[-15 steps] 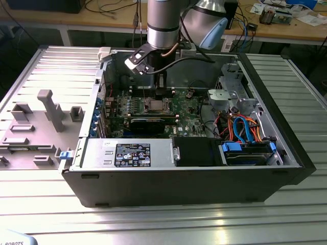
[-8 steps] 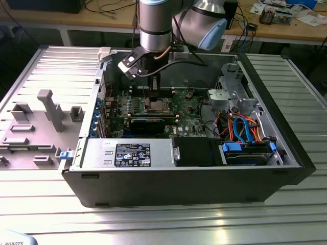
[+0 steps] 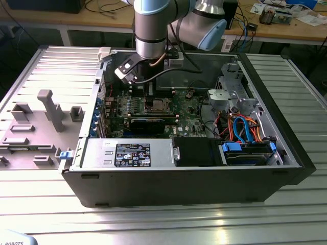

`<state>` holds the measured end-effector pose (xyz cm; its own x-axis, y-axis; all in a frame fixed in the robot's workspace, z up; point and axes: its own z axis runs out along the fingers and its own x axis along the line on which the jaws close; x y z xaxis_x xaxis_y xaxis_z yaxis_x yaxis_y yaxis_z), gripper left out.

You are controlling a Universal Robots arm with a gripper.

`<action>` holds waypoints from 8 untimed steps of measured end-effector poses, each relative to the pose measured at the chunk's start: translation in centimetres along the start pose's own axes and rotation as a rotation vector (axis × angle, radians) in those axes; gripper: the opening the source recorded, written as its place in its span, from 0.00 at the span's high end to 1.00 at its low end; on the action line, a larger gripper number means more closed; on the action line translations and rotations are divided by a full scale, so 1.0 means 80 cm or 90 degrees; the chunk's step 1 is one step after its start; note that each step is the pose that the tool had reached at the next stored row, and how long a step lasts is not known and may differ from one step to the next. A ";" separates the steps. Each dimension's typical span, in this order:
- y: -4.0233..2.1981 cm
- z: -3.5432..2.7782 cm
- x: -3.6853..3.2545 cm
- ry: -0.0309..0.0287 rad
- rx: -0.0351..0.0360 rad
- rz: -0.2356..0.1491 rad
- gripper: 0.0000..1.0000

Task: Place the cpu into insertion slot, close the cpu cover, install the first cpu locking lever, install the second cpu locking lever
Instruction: 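Close the cpu cover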

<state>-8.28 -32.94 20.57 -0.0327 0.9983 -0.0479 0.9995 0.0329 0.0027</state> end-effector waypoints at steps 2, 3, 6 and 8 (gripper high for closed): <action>0.0000 -0.0026 0.0000 0.0003 -0.0002 0.000 0.89; 0.0000 -0.0047 -0.0001 0.0003 -0.0002 0.000 0.89; 0.0000 -0.0107 -0.0004 0.0003 -0.0002 0.000 0.89; 0.0017 -0.0108 -0.0005 0.0002 -0.0002 0.000 0.89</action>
<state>-8.15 -32.93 21.43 -0.0327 0.9983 -0.0476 0.9995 0.0329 0.0029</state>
